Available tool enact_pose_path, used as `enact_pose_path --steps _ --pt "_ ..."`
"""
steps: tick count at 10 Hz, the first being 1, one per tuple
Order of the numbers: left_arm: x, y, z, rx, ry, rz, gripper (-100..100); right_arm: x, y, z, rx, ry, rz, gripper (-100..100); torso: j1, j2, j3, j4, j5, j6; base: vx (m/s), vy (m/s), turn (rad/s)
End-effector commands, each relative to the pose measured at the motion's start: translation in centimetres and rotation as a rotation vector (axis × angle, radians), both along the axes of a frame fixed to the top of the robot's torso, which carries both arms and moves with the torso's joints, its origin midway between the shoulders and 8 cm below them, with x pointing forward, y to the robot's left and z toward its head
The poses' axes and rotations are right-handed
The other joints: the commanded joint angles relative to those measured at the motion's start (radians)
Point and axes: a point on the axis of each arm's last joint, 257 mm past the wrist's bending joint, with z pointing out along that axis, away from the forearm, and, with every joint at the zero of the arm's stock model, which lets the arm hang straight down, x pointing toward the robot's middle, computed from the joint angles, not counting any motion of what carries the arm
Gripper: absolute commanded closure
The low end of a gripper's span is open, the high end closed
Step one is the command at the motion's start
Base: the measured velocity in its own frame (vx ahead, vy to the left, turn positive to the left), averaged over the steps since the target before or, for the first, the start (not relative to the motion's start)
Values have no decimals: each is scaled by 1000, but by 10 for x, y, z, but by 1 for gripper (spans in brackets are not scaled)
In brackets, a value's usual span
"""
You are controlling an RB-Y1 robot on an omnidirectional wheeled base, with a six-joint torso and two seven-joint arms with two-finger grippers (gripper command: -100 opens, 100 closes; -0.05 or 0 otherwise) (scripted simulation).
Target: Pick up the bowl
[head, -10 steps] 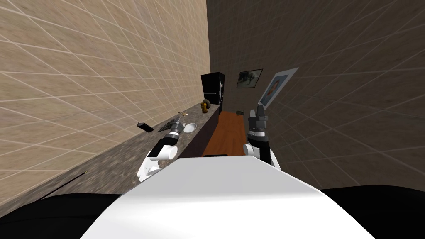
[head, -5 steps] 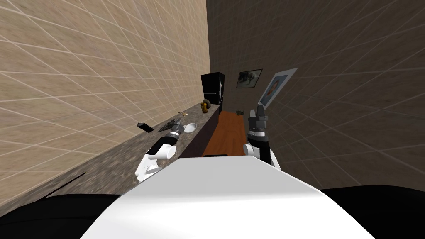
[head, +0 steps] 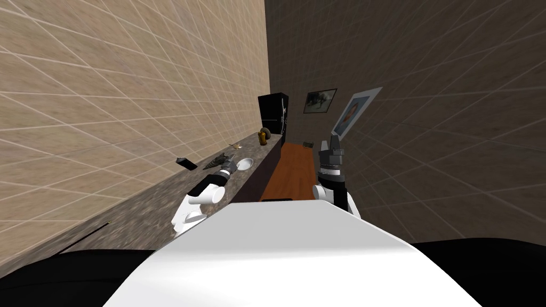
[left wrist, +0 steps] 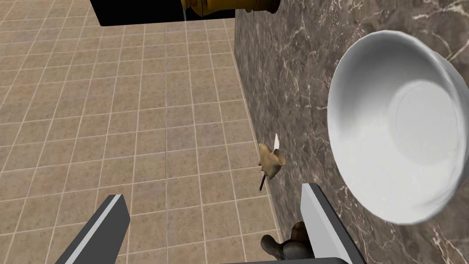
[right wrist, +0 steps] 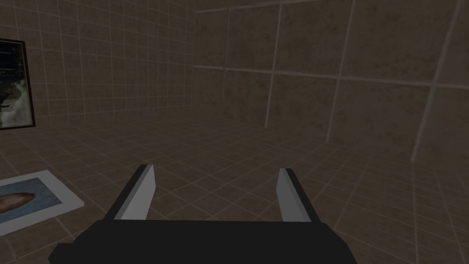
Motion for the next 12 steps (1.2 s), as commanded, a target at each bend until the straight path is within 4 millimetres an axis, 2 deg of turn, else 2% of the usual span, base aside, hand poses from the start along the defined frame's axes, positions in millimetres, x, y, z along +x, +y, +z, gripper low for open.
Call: enact_pose_path --steps 1,12 --pt "1 4 -9 -14 45 -1 -100 0 0 0 0 0 0 0 0 0 0 0 0 0 1 17 -5" --pt "-16 12 -69 -62 318 3 -100 0 0 0 0 0 0 0 0 -1 -1 0 0 0 8 11 -3"
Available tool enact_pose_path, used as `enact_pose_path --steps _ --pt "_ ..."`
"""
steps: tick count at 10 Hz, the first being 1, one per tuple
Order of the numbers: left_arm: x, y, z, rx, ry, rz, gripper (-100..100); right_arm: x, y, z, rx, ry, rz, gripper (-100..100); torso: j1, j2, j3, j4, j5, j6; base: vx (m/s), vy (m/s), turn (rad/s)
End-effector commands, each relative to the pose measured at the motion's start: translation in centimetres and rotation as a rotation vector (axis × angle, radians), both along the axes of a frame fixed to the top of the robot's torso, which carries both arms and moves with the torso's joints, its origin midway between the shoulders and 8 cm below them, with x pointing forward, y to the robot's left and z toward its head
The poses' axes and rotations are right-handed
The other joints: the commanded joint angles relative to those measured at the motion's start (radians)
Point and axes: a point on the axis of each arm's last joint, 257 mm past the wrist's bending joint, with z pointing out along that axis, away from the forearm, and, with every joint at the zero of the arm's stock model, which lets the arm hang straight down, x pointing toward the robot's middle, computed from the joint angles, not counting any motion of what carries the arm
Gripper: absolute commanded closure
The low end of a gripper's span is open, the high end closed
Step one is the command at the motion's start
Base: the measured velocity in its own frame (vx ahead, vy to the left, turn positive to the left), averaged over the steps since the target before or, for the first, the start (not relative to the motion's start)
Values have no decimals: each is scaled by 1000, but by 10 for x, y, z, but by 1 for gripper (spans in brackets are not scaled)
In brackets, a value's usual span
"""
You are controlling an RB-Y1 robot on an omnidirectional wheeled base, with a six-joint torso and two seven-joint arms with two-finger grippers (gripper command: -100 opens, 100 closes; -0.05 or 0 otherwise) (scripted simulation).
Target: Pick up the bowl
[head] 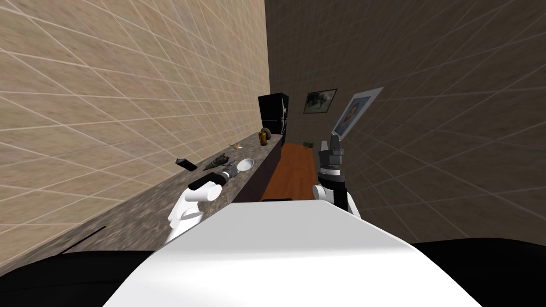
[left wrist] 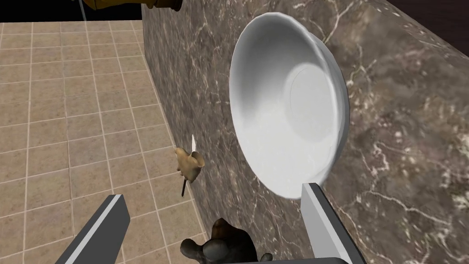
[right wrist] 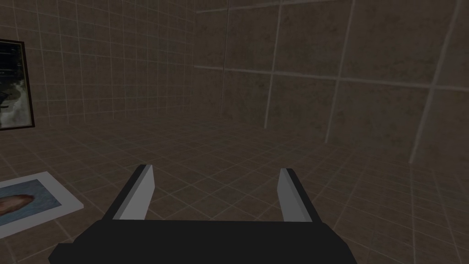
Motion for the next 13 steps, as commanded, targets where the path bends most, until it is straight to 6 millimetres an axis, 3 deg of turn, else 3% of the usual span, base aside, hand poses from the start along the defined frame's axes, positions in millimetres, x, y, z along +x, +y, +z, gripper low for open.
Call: enact_pose_path --steps 1,13 --pt "-4 0 -8 -12 45 -2 -100 0 0 0 0 0 0 0 0 0 0 0 0 0 22 14 -8" --pt "-47 10 -68 -39 367 -3 -100 0 0 0 0 0 0 0 0 -2 -1 -1 0 0 34 4 -16"
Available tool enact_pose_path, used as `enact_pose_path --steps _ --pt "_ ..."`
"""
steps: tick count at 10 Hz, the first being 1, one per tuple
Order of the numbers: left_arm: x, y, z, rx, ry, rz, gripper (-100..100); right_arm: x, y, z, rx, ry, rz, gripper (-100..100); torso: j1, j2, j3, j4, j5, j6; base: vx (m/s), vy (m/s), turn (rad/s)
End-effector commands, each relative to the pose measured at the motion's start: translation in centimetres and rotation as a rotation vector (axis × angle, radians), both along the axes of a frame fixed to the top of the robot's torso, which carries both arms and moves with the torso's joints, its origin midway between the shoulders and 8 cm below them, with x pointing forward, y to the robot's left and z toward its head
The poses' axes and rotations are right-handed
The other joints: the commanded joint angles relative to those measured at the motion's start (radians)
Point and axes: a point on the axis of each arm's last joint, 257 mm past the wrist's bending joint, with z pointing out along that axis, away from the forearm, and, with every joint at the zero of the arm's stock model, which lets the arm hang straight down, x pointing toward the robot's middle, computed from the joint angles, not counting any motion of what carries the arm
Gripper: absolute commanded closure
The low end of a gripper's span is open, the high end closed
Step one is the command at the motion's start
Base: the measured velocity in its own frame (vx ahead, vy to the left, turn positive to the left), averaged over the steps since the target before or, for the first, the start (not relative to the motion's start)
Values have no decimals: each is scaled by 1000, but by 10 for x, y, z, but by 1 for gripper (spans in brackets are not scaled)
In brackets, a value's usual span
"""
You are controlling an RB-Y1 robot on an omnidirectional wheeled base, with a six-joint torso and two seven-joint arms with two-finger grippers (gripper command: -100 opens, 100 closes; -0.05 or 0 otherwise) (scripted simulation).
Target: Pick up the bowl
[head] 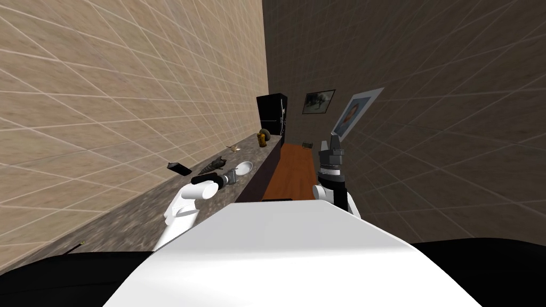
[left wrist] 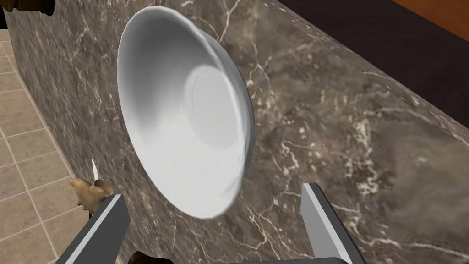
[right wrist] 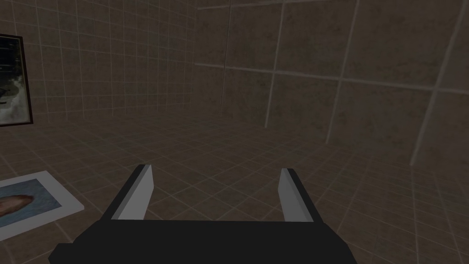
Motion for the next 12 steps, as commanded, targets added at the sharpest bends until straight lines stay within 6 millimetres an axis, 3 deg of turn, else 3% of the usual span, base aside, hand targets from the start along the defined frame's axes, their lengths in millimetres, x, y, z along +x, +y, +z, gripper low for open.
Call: enact_pose_path --steps 1,7,8,9,10,12 --pt "-9 2 -8 -1 53 1 -100 0 0 0 0 0 0 0 0 0 0 0 0 0 46 -2 -19" --pt "-43 10 -39 -9 219 14 -100 0 0 0 0 0 0 0 0 -2 -1 0 0 0 73 -1 -32" --pt "-40 9 -35 -7 201 12 -100 0 0 0 0 0 0 0 -1 -3 -2 -1 0 0 43 -6 -6" --pt "-41 9 -35 -7 206 13 0 0 0 0 0 0 0 0 -1 0 0 0 0 0 8 -1 1" --pt "-37 12 -43 -9 204 19 -100 0 0 0 0 0 0 0 0 2 1 0 0 0 4 -3 -37" --pt "-33 15 -51 -10 202 25 -100 0 0 0 0 0 0 0 0 3 2 1 0 0 0 -2 -44"
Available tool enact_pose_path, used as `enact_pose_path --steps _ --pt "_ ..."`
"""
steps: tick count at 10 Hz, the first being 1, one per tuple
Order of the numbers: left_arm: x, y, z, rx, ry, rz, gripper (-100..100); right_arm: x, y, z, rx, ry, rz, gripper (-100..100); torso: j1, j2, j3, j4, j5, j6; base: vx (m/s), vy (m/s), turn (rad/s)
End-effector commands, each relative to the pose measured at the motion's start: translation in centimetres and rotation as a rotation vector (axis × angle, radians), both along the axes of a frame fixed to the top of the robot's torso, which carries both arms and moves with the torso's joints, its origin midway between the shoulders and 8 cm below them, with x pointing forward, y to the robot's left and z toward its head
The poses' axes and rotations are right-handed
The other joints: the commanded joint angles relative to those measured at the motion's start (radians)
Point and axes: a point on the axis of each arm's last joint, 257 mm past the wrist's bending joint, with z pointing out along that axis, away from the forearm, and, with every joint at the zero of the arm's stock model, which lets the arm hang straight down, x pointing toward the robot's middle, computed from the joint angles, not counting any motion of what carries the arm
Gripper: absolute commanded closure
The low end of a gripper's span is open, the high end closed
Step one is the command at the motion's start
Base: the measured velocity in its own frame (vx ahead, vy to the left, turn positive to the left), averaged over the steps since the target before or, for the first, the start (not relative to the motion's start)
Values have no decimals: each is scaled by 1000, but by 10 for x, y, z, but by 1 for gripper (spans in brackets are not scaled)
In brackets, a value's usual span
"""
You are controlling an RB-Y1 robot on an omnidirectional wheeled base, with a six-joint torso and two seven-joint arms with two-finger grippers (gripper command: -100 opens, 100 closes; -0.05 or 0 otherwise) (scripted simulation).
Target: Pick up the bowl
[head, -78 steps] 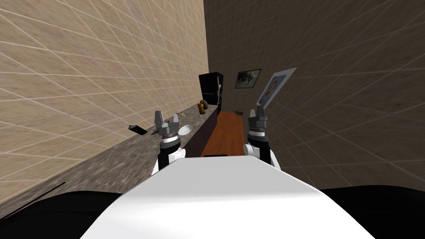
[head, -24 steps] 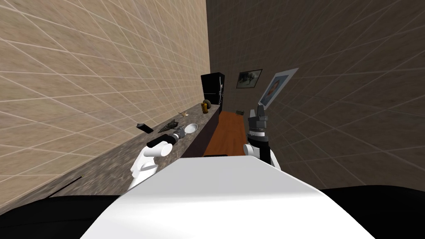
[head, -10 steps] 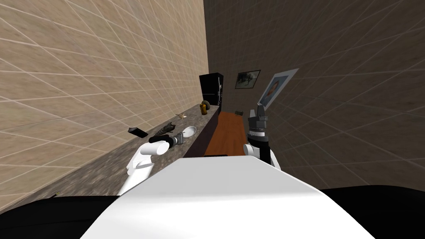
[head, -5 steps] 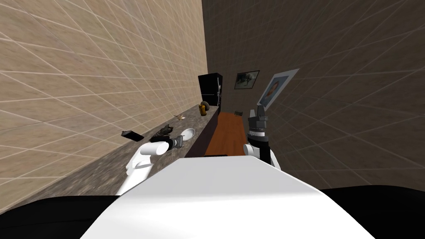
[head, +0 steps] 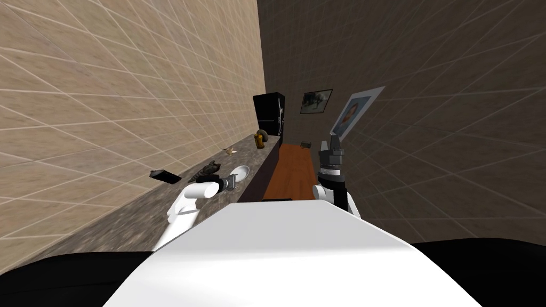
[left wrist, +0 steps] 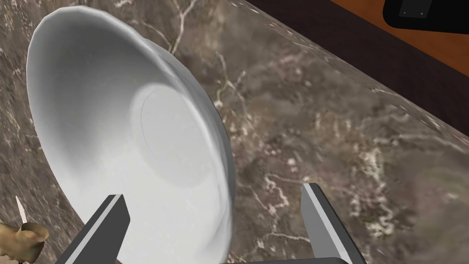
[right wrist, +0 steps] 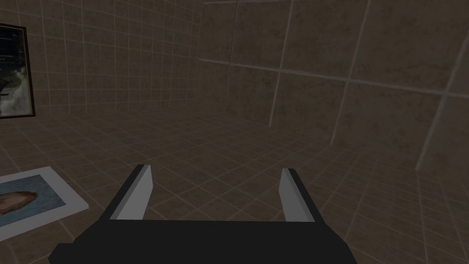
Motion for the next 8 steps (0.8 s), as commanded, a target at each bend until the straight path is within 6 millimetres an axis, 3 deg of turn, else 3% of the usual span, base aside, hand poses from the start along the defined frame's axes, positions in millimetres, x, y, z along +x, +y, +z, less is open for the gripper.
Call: enact_pose_path --steps 1,2,3,7,8 --pt "3 3 -6 0 -2 5 -100 0 0 0 0 0 0 0 0 0 0 0 0 0 -1 -3 -29" --pt "2 2 -3 0 -1 3 -100 0 0 0 0 0 0 0 0 0 0 0 0 0 0 0 0" --pt "3 2 -3 0 -2 3 100 0 0 0 0 0 0 0 0 0 0 0 0 0 0 0 0" --pt "2 2 -3 1 0 2 100 0 0 0 0 0 0 0 1 0 0 0 0 -1 0 0 0" --pt "2 2 -4 1 0 2 0 0 0 0 0 0 0 0 0 0 1 1 0 -1 0 0 0"
